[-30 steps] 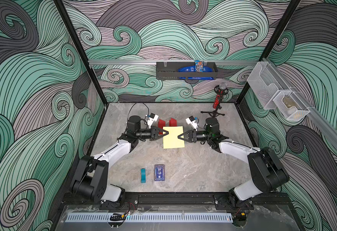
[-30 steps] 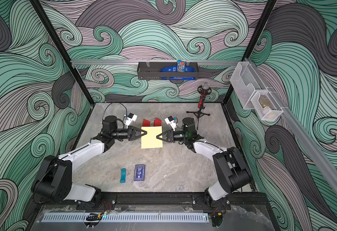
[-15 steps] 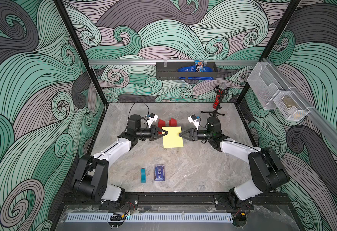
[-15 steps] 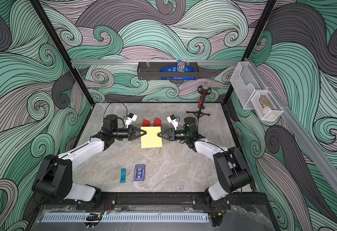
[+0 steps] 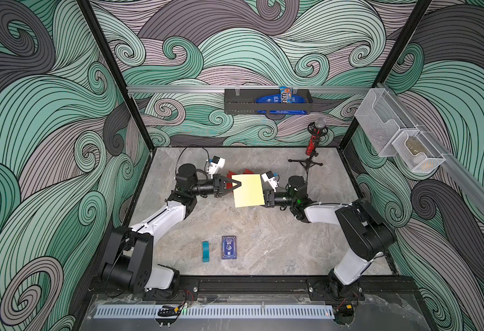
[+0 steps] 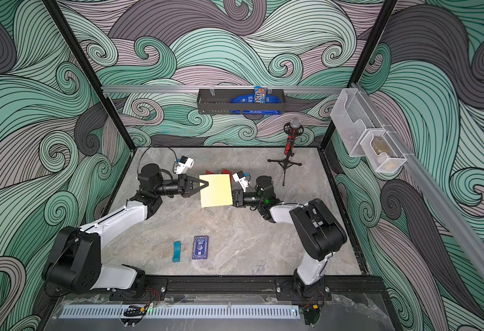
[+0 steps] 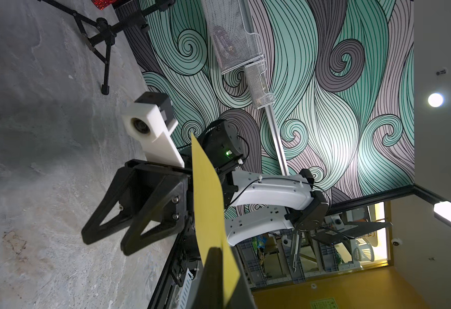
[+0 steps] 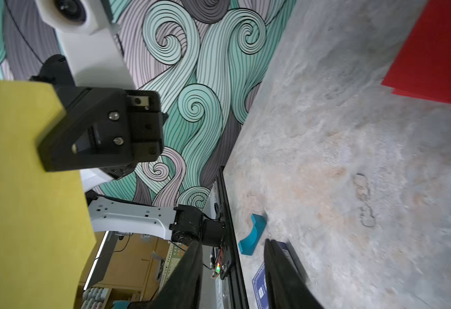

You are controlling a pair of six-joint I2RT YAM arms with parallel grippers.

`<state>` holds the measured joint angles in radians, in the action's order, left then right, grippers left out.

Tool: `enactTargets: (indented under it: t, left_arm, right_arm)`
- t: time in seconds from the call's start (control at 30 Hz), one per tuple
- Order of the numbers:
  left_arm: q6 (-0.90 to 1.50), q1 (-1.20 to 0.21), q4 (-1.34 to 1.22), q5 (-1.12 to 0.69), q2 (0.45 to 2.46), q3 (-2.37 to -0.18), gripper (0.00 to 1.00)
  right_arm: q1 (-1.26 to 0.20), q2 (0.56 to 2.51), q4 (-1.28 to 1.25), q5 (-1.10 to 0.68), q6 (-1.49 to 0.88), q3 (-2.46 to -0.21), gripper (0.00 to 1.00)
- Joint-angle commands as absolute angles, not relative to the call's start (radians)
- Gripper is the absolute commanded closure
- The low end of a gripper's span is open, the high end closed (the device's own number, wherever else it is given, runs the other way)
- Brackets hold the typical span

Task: Fold the square paper along the opposite sides
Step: Pick up the paper from the center of the board, then fold the paper.

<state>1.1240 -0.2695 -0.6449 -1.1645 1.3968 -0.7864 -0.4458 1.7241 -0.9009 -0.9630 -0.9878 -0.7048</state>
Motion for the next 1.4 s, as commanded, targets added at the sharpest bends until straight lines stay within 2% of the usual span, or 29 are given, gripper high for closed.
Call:
enactTargets:
  t: [0.0,0.1,0.2,0.43,0.57,0.77,0.87,1.1,1.37]
  left_arm:
    - [1.160,-0.259,-0.738,-1.190,1.406,-0.776,1.00]
    - [1.137,-0.255,-0.722,-1.188,1.408,-0.764,1.00]
    - [1.096,-0.250,-0.679,-1.187,1.405,-0.759,1.00]
    - [1.000,-0.247,-0.571,-1.177,1.402,-0.771,1.00]
    - [0.978,-0.248,-0.545,-1.169,1.393,-0.769,1.00]
    - [0.951,-0.248,-0.512,-1.161,1.375,-0.767,1.00]
    - [0.942,-0.248,-0.503,-1.161,1.371,-0.769,1.00]
    - [0.927,-0.248,-0.485,-1.159,1.368,-0.772,1.00]
    - [0.922,-0.248,-0.480,-1.161,1.362,-0.775,1.00]
  right_arm:
    - [-0.445,1.713,-1.320,-1.020,-1.275,-0.656,0.61]
    - [-0.439,1.716,-1.511,-1.032,-1.423,-0.626,0.64]
    - [-0.429,1.707,-1.593,-1.038,-1.490,-0.601,0.68]
    - [-0.407,1.597,-1.336,-1.039,-1.336,-0.587,0.66]
    - [-0.407,1.542,-1.183,-1.031,-1.251,-0.612,0.60]
    - [-0.444,1.520,-0.996,-1.013,-1.138,-0.677,0.44]
    - [-0.452,1.523,-1.001,-1.007,-1.146,-0.686,0.39]
    - [-0.479,1.531,-0.916,-1.004,-1.095,-0.729,0.31]
    - [-0.515,1.576,-0.789,-1.011,-1.017,-0.789,0.27]
